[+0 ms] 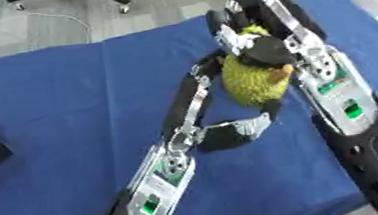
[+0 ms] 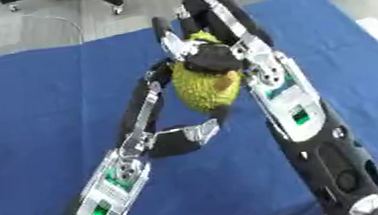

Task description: Pick up the objects with one hand, pass them to the other hand, and then place them into the box on the other side of the table.

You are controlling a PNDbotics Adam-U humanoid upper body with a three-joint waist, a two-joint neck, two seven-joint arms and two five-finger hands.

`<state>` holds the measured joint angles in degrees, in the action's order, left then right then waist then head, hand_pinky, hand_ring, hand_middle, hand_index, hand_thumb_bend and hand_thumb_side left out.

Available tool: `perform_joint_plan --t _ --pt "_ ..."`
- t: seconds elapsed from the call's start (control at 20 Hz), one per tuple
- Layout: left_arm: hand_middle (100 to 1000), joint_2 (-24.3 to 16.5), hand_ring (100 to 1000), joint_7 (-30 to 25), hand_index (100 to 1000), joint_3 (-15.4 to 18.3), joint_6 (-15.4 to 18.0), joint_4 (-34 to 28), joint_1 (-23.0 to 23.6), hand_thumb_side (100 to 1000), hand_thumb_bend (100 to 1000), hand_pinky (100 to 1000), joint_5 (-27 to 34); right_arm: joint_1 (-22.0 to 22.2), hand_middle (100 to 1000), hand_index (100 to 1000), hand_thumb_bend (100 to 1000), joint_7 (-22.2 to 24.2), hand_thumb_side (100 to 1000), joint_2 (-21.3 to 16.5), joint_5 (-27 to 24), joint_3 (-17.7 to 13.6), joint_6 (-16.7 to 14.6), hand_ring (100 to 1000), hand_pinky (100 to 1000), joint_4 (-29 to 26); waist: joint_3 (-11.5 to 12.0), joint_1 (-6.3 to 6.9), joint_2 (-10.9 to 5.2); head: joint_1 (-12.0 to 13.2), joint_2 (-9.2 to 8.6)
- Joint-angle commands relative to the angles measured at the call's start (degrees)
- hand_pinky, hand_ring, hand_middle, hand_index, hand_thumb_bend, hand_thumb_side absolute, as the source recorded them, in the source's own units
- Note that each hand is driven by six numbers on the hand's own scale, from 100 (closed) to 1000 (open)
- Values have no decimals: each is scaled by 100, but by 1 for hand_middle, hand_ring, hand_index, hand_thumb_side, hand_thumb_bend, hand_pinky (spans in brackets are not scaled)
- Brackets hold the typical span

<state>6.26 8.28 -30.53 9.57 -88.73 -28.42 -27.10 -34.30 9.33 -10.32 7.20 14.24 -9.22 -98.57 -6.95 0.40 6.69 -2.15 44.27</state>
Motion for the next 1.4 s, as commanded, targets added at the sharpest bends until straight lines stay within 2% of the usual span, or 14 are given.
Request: perform_joint_plan --t 0.05,0.15,0.25,0.4,0.45,0.7,0.85,0.9,0.95,1.0,1.05,1.15,1.2,1.4 --pt "402 159 415 -101 675 -16 -82 -85 -103 226 100 523 144 -142 100 153 100 18 384 15 -39 -6 2 100 208 -148 2 -77 -8 -8 -15" --pt "288 175 308 25 570 46 -204 -101 -96 307 100 407 208 -139 100 153 100 20 382 13 -36 -8 7 100 208 -148 6 -79 -7 -12 -15" --pt "185 202 210 190 475 132 -358 -133 -96 492 100 286 266 -138 100 154 100 23 380 11 -34 -9 12 100 209 -151 12 -81 -6 -19 -15" --pt "100 241 130 466 401 269 -566 -232 -118 484 100 184 348 -135 100 155 100 37 376 6 -27 -10 23 100 211 -156 21 -84 -7 -29 -15" --pt "100 252 109 562 379 307 -618 -262 -127 480 100 160 373 -133 100 157 100 46 372 5 -26 -9 30 100 212 -157 23 -86 -7 -30 -15" --pt "100 233 100 1038 353 384 -699 -351 -128 483 100 132 426 -113 100 199 100 193 378 -10 30 -16 91 140 253 -170 18 -90 -8 -16 -15" --pt "100 144 100 1328 354 384 -687 -400 -111 486 100 139 417 -96 100 414 100 447 335 -87 216 -80 126 303 407 -236 7 -83 -11 7 -15" --pt "100 102 100 1427 354 386 -684 -424 -99 487 100 144 415 -101 229 531 100 545 226 -153 308 -140 131 419 517 -283 2 -81 -16 17 -15" --pt "100 60 100 1517 355 386 -682 -452 -87 488 100 145 418 -106 330 617 100 641 164 -235 402 -218 137 496 594 -337 -2 -77 -20 24 -15" --pt "100 17 100 1580 355 394 -682 -485 -72 488 100 147 424 -116 474 743 100 737 140 -334 497 -319 149 616 700 -395 -6 -72 -24 32 -15" --pt "100 -20 100 1617 356 412 -685 -518 -54 487 100 149 432 -124 533 794 100 835 291 -438 595 -449 162 677 744 -461 -12 -67 -28 41 -15" --pt "100 -67 100 1621 357 442 -695 -572 -24 485 100 153 453 -104 611 849 100 1034 578 -517 793 -708 208 737 788 -558 -17 -54 -31 44 -15" --pt "100 -88 101 1592 358 455 -696 -594 -12 482 100 155 464 -90 619 856 100 1122 617 -529 896 -841 243 739 791 -602 -21 -49 -31 47 -15" --pt "100 -225 104 1397 359 527 -692 -688 20 476 100 163 467 -12 665 869 100 1073 628 -637 1307 -1260 416 754 805 -779 -46 -36 -28 84 -15"
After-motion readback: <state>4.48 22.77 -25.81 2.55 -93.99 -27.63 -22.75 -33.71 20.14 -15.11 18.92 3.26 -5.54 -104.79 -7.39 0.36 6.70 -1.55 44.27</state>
